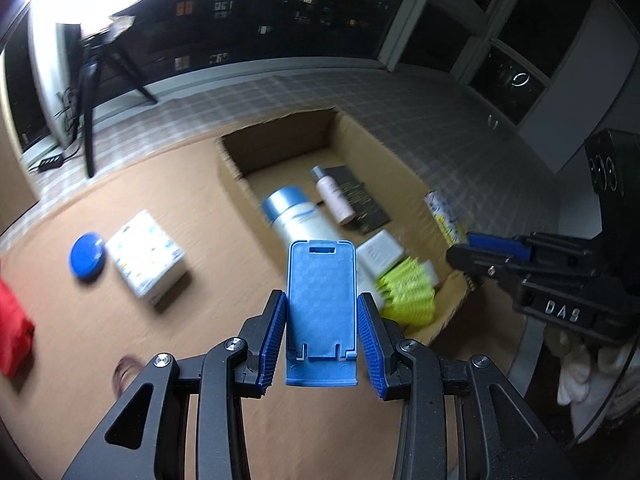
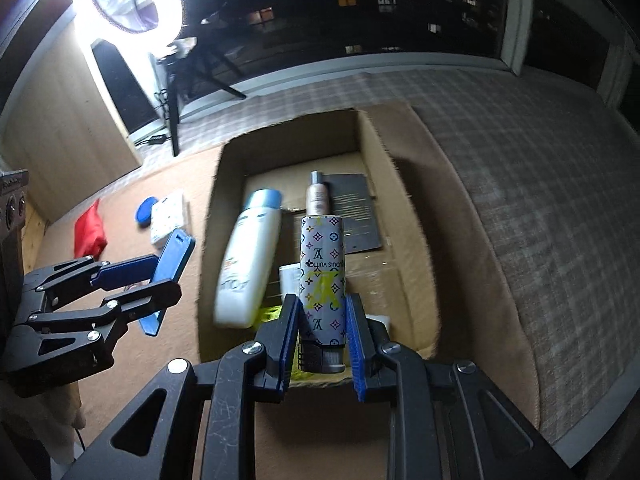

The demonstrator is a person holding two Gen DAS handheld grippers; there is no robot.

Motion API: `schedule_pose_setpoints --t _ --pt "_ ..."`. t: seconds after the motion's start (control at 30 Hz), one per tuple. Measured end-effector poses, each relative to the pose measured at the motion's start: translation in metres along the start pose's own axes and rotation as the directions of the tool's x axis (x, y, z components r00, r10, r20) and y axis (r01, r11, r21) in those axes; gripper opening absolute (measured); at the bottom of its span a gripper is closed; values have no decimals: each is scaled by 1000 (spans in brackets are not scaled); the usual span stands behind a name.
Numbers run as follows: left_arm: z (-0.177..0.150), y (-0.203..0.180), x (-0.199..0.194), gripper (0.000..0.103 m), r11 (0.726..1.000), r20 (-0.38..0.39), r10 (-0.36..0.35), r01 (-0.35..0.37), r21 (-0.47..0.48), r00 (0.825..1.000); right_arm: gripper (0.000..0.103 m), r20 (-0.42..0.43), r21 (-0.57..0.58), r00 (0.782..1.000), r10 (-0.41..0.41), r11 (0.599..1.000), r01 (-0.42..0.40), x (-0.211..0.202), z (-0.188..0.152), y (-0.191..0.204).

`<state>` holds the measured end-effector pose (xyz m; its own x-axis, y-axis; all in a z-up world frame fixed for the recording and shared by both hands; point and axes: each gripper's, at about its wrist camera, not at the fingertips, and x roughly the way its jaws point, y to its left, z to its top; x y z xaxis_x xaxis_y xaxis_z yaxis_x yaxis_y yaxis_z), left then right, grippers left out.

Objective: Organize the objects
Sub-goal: 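Carry the stand and lighter over the box and open both grippers, then withdraw both open tools from the box toward the red pouch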

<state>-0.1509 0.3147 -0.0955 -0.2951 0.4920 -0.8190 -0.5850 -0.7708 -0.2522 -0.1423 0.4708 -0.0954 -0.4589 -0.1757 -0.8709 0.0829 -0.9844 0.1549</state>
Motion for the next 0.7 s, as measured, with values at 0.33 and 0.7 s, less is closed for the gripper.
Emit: schedule_pose_setpoints --t 0.33,0.7 --pt "26 -10 34 39 1000 -3 -2 1 -11 1000 21 -6 30 1000 -13 999 13 13 6 -18" --pt "22 11 28 70 999 8 -4 4 -39 1000 61 27 55 999 -27 998 25 11 9 -14"
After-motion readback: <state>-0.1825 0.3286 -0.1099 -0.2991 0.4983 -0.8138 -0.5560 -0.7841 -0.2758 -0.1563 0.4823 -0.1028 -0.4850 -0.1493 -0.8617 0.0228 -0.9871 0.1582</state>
